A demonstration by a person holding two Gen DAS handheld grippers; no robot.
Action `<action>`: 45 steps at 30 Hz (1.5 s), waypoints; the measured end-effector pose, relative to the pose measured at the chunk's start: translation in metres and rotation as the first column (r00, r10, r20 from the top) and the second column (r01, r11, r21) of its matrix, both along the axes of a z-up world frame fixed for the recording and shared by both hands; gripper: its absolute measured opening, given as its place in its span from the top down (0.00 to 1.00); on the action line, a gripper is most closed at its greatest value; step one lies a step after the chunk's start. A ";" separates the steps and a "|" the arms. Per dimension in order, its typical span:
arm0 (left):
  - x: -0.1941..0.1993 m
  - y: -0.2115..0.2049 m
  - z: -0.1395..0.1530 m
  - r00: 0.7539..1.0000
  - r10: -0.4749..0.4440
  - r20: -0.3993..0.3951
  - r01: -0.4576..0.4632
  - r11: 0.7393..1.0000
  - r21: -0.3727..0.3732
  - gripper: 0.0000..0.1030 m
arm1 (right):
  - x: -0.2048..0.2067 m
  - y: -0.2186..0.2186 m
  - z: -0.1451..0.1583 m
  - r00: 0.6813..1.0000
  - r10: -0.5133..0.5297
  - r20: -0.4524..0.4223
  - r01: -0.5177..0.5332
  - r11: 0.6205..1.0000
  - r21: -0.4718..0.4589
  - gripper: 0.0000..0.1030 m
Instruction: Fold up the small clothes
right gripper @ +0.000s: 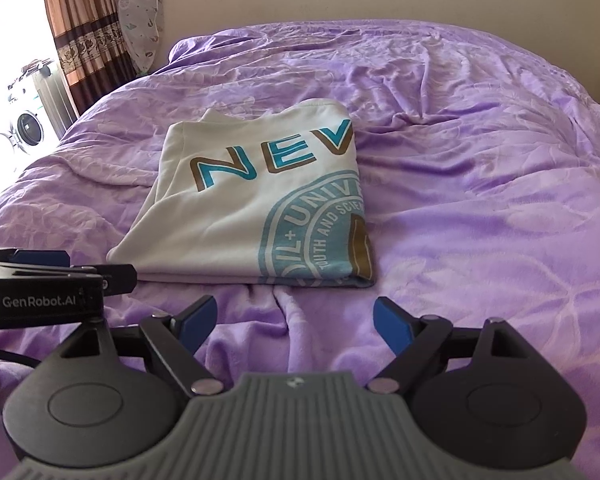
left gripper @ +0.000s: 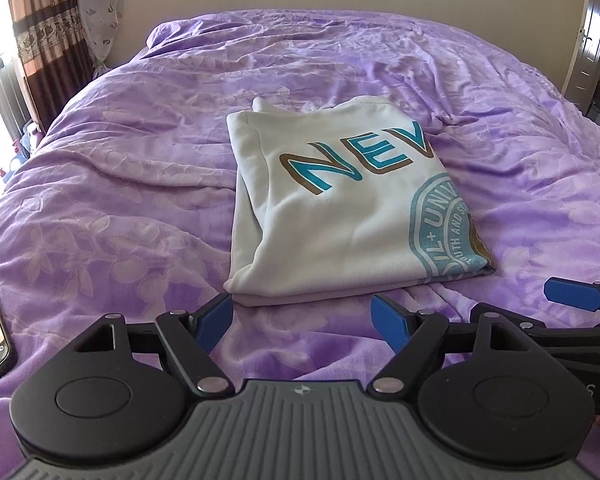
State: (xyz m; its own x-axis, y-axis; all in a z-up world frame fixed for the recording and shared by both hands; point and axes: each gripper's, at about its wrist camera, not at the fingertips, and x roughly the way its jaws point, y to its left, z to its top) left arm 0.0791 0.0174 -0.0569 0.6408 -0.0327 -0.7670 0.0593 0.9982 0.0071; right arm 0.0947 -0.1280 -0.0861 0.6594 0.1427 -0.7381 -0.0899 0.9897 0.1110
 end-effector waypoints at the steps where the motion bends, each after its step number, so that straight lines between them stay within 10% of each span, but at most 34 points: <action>1: 0.000 0.000 0.000 1.000 0.000 0.002 0.000 1.000 0.001 0.11 | 0.000 0.000 0.000 1.000 -0.001 0.001 0.001 1.000 0.001 0.21; 45: -0.001 0.004 0.004 1.000 0.005 0.013 -0.005 1.000 0.011 0.11 | -0.002 -0.002 0.000 1.000 -0.006 0.004 0.006 1.000 0.010 0.21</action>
State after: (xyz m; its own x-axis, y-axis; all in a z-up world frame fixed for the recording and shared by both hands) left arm 0.0780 0.0213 -0.0524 0.6512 -0.0211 -0.7586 0.0543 0.9983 0.0188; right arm 0.0930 -0.1298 -0.0856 0.6630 0.1464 -0.7342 -0.0849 0.9891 0.1206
